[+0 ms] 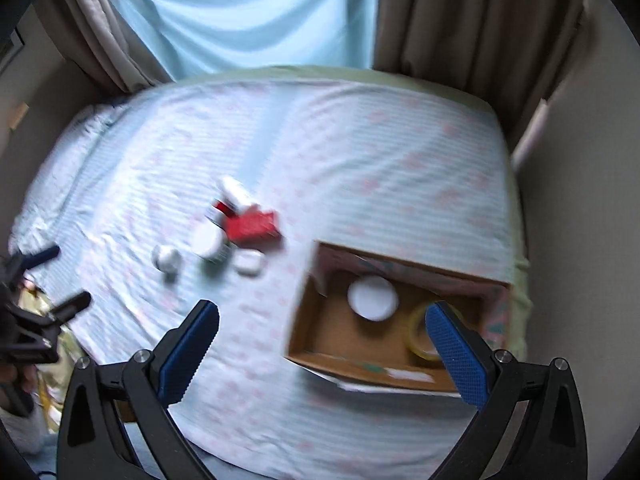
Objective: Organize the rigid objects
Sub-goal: 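Lift both tools away from the box toward remaining items, then grasp black-lidded L'Oreal jar with left tool while right tool grasps white pill bottle, then carry L'Oreal jar and pill bottle over the box with both tools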
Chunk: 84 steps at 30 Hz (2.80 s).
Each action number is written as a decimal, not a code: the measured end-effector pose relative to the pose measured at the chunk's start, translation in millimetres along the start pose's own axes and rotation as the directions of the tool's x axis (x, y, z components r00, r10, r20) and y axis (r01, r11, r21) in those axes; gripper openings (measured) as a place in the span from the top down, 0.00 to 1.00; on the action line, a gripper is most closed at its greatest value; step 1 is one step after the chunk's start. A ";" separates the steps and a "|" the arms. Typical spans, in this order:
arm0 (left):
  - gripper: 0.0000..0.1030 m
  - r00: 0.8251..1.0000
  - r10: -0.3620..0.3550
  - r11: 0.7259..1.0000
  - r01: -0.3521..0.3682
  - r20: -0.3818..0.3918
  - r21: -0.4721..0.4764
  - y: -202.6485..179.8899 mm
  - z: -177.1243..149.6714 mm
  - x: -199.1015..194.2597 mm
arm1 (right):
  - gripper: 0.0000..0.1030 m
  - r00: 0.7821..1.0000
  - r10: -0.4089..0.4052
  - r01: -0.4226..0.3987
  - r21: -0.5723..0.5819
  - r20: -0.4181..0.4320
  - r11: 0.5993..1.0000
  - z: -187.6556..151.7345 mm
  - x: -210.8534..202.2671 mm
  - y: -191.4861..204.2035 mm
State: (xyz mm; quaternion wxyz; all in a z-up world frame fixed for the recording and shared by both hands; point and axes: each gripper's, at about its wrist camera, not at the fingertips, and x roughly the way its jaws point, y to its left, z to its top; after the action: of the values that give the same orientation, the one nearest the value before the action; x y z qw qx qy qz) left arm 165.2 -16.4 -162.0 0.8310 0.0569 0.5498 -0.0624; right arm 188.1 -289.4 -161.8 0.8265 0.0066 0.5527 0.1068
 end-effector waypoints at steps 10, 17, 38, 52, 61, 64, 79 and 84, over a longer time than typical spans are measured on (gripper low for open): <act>0.00 0.997 -0.006 0.980 -0.010 -0.079 -0.197 79.4 -22.1 45.2 | 0.00 0.996 0.076 -0.083 -0.161 -0.051 0.983 57.7 54.3 73.6; 0.00 0.994 -0.018 0.944 -0.018 -0.106 -0.330 106.3 -35.0 94.7 | 0.00 0.983 0.107 -0.145 -0.266 -0.151 0.953 98.5 126.7 100.6; 0.11 0.971 -0.101 0.855 -0.026 -0.216 -0.518 124.3 -38.9 269.7 | 0.16 0.899 0.034 -0.206 -0.352 -0.437 0.913 155.5 359.0 122.1; 0.29 0.961 -0.135 0.831 -0.022 -0.240 -0.556 126.1 -43.2 311.9 | 0.36 0.868 -0.041 -0.267 -0.534 -0.495 0.802 145.7 399.1 155.8; 0.46 0.958 -0.119 0.841 -0.043 -0.262 -0.540 120.7 -40.2 322.8 | 0.42 0.832 -0.011 -0.299 -0.466 -0.554 0.832 156.9 421.6 152.0; 0.46 0.958 -0.116 0.847 -0.042 -0.262 -0.530 119.9 -35.8 324.6 | 0.52 0.806 0.010 -0.324 -0.427 -0.592 0.844 156.3 436.0 147.7; 0.50 0.968 -0.127 0.843 -0.009 -0.215 -0.538 131.1 -42.9 302.1 | 0.54 0.873 -0.038 -0.237 -0.491 -0.486 0.839 138.8 423.2 160.6; 0.51 0.972 -0.128 0.842 0.003 -0.195 -0.539 132.9 -46.4 288.5 | 0.54 0.897 -0.031 -0.213 -0.493 -0.441 0.844 142.3 400.8 163.1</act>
State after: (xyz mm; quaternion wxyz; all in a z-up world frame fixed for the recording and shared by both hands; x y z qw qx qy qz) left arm 257.0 110.3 -442.3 0.7441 -0.1894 0.6366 0.0716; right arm 437.5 -41.1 -451.0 0.6464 -0.2181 0.6698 0.2934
